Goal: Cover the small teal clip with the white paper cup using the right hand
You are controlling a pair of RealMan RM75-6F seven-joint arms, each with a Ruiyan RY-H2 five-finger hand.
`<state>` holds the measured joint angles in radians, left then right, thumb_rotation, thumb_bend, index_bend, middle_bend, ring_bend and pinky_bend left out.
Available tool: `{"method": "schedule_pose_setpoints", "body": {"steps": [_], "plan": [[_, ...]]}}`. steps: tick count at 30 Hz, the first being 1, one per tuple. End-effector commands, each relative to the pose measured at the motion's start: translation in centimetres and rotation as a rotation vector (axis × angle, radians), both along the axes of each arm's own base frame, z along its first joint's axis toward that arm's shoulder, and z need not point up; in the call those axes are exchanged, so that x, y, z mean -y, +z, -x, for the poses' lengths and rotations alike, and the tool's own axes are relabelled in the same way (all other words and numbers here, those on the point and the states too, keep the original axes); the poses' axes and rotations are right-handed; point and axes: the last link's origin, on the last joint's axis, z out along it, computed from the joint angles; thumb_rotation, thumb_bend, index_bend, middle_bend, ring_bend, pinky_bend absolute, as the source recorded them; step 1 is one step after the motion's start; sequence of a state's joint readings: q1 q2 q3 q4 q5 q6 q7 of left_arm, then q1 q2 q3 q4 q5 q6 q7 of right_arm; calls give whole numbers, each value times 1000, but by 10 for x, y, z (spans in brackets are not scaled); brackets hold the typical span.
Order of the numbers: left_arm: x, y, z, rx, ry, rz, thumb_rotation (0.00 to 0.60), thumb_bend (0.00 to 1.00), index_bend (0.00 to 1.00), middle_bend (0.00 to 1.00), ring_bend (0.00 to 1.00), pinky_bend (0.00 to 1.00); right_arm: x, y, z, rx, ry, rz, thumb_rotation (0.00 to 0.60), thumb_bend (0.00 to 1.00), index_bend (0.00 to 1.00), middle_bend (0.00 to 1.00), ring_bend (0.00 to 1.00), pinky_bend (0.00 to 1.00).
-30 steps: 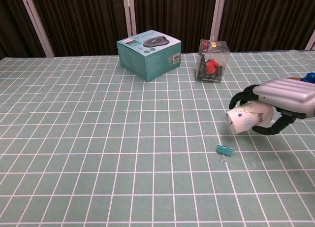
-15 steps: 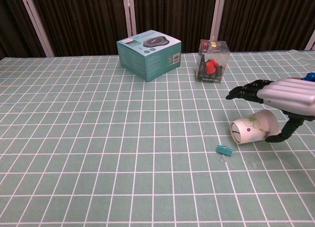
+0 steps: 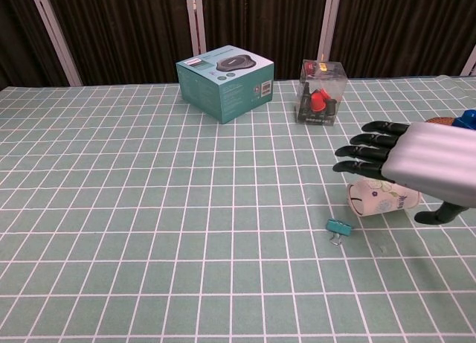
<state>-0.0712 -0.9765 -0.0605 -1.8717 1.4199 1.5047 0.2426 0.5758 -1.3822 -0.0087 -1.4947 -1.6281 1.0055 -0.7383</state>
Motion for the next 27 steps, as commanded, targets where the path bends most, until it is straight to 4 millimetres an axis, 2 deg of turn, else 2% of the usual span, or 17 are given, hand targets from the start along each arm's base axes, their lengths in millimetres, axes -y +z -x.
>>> {"method": "schedule_pose_setpoints", "body": {"steps": [1, 9, 16, 22, 27], "plan": [[0, -1, 0, -2, 0, 4, 600, 0, 0, 0, 0, 0, -11, -15, -8, -83, 65, 7, 600, 121, 0, 0, 0, 0], [-1, 1, 2, -2, 5, -2, 600, 0, 0, 0, 0, 0, 4, -34, -4, -201, 43, 74, 600, 132, 0, 0, 0, 0], [-2, -1, 2, -5, 7, 3, 600, 0, 0, 0, 0, 0, 8, -40, 1, -265, 32, 107, 600, 144, 0, 5, 0, 27], [-2, -2, 2, -7, 8, 4, 600, 0, 0, 0, 0, 0, 11, -43, 5, -301, 58, 124, 600, 155, 13, 145, 17, 214], [-2, -2, 2, -6, 8, 5, 600, 0, 0, 0, 0, 0, 12, -43, 7, -314, 103, 136, 600, 177, 100, 257, 102, 358]]}}
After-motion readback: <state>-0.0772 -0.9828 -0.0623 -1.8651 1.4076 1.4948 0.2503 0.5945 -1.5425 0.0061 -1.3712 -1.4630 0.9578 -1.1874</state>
